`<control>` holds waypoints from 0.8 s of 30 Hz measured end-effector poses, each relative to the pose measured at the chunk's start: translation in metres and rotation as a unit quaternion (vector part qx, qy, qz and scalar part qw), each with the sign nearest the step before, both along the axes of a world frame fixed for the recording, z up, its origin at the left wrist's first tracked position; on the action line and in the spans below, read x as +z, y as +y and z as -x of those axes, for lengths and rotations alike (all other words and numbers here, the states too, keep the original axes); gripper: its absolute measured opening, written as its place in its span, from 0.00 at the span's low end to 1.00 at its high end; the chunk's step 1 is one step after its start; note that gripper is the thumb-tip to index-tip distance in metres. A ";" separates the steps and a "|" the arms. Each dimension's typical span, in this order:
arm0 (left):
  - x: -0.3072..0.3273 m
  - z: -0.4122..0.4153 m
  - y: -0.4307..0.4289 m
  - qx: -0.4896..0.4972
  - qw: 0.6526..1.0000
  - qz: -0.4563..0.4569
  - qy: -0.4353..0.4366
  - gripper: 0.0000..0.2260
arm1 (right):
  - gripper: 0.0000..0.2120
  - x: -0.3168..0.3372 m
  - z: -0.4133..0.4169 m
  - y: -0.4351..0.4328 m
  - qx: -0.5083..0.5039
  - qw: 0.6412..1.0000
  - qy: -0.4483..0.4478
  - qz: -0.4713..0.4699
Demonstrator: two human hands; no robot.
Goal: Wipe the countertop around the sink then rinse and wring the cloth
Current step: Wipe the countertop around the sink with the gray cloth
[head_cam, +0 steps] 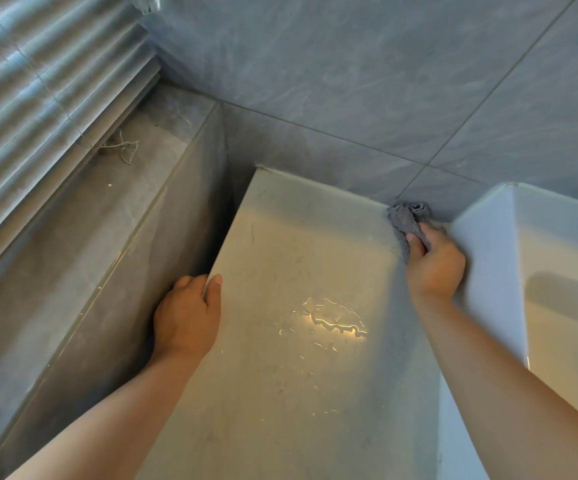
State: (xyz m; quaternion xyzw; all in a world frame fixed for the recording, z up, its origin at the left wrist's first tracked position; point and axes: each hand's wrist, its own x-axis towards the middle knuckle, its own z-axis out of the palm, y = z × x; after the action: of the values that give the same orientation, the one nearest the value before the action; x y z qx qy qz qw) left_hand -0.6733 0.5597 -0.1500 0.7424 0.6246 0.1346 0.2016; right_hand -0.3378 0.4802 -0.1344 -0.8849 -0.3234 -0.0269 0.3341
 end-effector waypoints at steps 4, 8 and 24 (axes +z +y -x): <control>0.001 0.000 -0.001 -0.002 1.000 -0.004 0.000 0.17 | 0.14 -0.001 0.022 -0.014 0.009 0.999 0.036 -0.025; 0.000 0.000 0.000 -0.005 1.000 -0.004 -0.001 0.17 | 0.13 0.003 0.055 -0.033 0.036 0.998 0.031 -0.037; 0.001 0.000 -0.001 -0.006 1.000 -0.013 0.003 0.17 | 0.14 0.030 -0.007 -0.001 0.027 0.977 -0.142 0.157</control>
State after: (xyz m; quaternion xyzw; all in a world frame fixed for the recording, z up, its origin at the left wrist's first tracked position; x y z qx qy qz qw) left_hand -0.6729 0.5592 -0.1491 0.7489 0.6190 0.1394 0.1912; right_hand -0.3311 0.4795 -0.1041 -0.9044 -0.3917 -0.0921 0.1422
